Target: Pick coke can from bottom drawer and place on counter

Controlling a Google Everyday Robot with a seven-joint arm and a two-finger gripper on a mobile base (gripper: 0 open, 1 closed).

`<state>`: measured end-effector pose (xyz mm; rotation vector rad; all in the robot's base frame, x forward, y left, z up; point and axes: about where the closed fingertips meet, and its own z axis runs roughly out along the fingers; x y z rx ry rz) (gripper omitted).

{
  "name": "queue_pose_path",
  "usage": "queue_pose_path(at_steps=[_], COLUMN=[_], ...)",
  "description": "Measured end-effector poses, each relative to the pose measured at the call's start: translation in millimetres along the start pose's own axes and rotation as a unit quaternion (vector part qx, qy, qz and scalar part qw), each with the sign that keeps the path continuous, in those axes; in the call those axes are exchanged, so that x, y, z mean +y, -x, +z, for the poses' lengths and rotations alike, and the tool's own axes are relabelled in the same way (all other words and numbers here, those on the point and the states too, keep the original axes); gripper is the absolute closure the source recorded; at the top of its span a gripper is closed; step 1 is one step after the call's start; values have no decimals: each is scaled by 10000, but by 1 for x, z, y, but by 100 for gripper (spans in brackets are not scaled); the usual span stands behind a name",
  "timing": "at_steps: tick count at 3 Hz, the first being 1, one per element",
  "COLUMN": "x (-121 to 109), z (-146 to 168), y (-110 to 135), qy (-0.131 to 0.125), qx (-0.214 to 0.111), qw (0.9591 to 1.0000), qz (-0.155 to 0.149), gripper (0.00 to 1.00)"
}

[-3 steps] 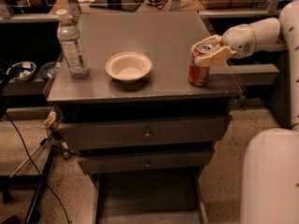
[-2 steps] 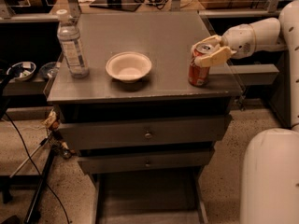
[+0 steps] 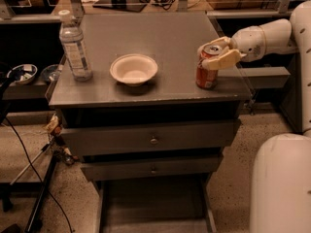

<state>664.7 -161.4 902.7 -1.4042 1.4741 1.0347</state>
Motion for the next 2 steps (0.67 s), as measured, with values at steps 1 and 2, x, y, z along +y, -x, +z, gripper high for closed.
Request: queue_pose_path(at_steps=[1, 2], x=[0, 0], z=[0, 0], y=[0, 0], qy=[0, 0], qx=[0, 0], qw=[10000, 10000], qz=[0, 0], gripper=[0, 0])
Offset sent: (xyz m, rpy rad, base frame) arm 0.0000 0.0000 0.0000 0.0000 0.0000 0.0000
